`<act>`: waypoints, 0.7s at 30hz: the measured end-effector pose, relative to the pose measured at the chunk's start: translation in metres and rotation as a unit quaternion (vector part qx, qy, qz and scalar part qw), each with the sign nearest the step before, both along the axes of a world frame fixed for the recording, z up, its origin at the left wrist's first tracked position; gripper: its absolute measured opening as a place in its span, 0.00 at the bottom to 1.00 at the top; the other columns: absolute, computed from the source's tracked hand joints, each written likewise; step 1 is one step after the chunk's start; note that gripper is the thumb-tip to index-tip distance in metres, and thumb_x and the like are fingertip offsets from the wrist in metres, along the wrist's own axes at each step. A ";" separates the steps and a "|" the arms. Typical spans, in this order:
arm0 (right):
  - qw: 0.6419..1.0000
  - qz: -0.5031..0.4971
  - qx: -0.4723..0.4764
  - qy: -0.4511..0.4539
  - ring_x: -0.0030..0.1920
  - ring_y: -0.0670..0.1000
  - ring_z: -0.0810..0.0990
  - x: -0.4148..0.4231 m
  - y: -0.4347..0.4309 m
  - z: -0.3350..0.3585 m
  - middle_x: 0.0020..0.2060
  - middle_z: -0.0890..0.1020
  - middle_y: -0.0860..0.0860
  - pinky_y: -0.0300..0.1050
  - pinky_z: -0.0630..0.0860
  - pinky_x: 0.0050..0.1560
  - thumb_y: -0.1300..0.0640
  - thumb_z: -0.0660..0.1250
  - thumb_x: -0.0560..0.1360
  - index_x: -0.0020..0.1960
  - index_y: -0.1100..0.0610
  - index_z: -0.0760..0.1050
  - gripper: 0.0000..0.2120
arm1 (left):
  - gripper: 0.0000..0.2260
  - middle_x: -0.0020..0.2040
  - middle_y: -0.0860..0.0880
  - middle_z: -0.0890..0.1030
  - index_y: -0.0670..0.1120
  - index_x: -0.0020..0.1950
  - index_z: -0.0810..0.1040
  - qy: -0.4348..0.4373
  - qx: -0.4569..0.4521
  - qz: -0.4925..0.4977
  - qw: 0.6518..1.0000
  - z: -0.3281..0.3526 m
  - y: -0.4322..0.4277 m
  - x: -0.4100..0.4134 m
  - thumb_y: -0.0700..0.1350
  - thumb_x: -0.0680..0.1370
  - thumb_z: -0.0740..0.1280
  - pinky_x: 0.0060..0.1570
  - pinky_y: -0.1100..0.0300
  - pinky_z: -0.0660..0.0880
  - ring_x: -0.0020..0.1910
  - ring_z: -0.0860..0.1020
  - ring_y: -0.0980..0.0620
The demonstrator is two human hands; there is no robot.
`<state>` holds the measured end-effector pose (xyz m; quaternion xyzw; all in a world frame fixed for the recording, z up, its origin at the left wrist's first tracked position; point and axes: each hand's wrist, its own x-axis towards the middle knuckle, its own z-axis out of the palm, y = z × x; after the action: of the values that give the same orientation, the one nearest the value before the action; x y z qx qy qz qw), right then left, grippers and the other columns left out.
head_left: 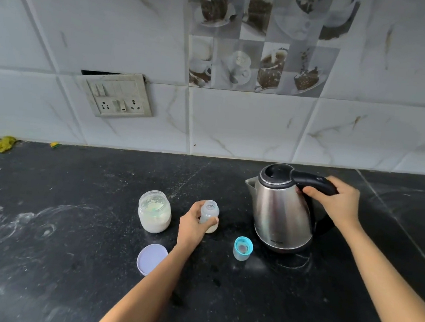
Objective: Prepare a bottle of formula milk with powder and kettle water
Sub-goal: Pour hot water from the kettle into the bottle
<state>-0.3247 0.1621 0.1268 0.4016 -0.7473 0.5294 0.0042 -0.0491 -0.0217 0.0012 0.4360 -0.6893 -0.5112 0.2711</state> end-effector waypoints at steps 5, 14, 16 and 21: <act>0.999 -0.017 -0.027 -0.036 0.30 0.41 0.77 -0.008 0.019 -0.017 0.30 0.81 0.39 0.29 0.70 0.33 0.60 0.79 0.66 0.44 0.54 0.80 0.10 | 0.22 0.54 0.58 0.81 0.57 0.60 0.74 -0.001 -0.014 0.000 1.000 0.000 0.002 0.000 0.48 0.69 0.76 0.56 0.63 0.73 0.54 0.77 0.60; 0.992 -0.044 -0.049 -0.104 0.25 0.45 0.73 -0.022 0.043 -0.044 0.28 0.79 0.45 0.36 0.71 0.25 0.67 0.75 0.69 0.43 0.57 0.79 0.08 | 0.22 0.56 0.58 0.81 0.57 0.61 0.74 -0.001 -0.013 0.009 1.000 -0.003 0.003 -0.002 0.48 0.70 0.76 0.58 0.61 0.73 0.56 0.77 0.59; 0.992 -0.033 -0.036 -0.114 0.31 0.44 0.77 -0.021 0.049 -0.047 0.32 0.81 0.44 0.37 0.75 0.28 0.67 0.74 0.70 0.41 0.47 0.80 0.15 | 0.22 0.56 0.58 0.81 0.57 0.61 0.74 0.000 -0.013 0.012 1.000 -0.003 0.003 -0.002 0.48 0.69 0.76 0.59 0.60 0.73 0.56 0.77 0.59; 0.989 -0.004 -0.056 -0.135 0.40 0.41 0.80 -0.010 0.055 -0.042 0.38 0.83 0.41 0.33 0.77 0.42 0.45 0.77 0.64 0.42 0.41 0.80 0.09 | 0.23 0.56 0.57 0.81 0.57 0.61 0.74 -0.001 -0.011 0.021 1.000 -0.005 0.003 -0.003 0.48 0.69 0.77 0.61 0.59 0.73 0.56 0.77 0.58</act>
<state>-0.3345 0.2173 0.0848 0.3231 -0.7120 0.6193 -0.0720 -0.0525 -0.0184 -0.0038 0.4474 -0.6862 -0.4972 0.2860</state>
